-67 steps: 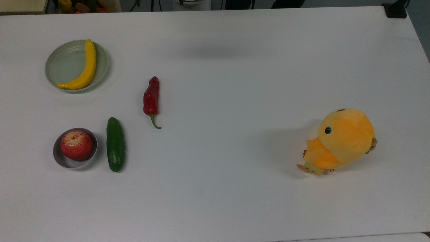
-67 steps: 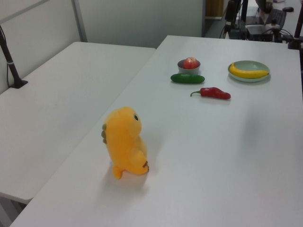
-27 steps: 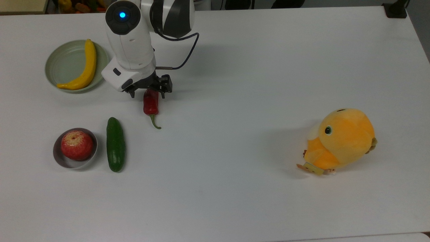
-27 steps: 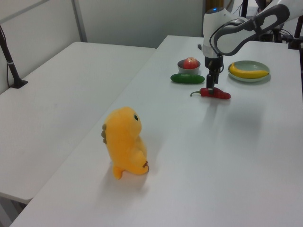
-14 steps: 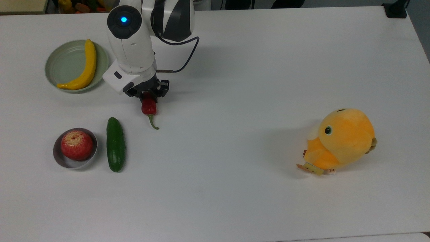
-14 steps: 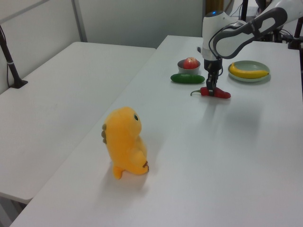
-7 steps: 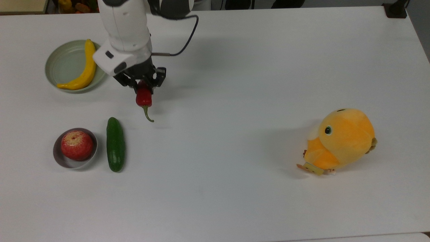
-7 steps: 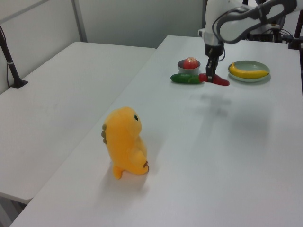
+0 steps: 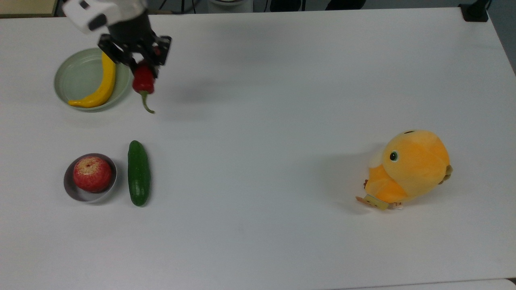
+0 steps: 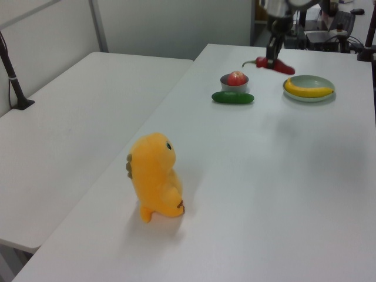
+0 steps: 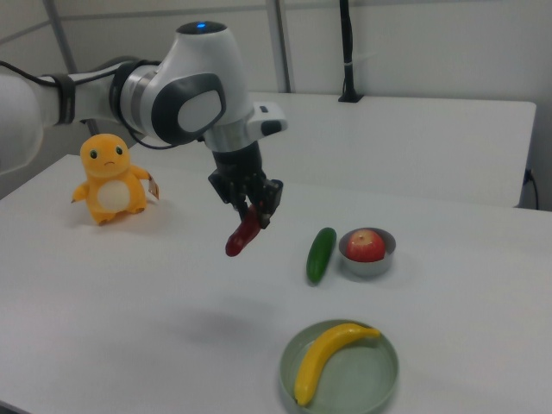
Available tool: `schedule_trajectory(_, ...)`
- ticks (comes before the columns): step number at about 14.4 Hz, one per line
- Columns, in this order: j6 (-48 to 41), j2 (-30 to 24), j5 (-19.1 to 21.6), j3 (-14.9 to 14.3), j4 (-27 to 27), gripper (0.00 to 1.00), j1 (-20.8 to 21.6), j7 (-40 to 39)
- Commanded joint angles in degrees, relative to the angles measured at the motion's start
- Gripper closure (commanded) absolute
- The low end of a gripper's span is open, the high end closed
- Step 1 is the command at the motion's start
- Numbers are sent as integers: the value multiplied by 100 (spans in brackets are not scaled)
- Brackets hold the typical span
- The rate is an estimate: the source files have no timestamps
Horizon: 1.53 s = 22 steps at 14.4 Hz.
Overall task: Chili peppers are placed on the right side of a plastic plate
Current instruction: 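Lift the chili pepper and carry it past the banana plate's rim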
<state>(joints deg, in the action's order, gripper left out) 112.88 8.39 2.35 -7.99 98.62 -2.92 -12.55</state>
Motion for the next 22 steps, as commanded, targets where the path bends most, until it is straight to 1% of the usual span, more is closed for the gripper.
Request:
schedule_trajectory(1,-214,-267,397,-649,52,84,-7,-1123)
schedule_trajectory(3,-197,-259,407,-992,52,83,-15,-1677)
schedule_trajectory(6,-135,-206,407,-1309,61,84,-182,-2477)
schedule_trajectory(9,-83,4,547,-1661,70,84,-428,-3602)
schedule_trajectory(11,451,390,547,-1697,96,84,-691,-3990)
schedule_trajectory(15,1103,900,591,-1697,96,84,-1104,-4421)
schedule_trajectory(17,1593,1260,801,-1697,96,84,-1306,-4588)
schedule_trajectory(22,2009,1683,846,-1671,105,83,-1422,-4686)
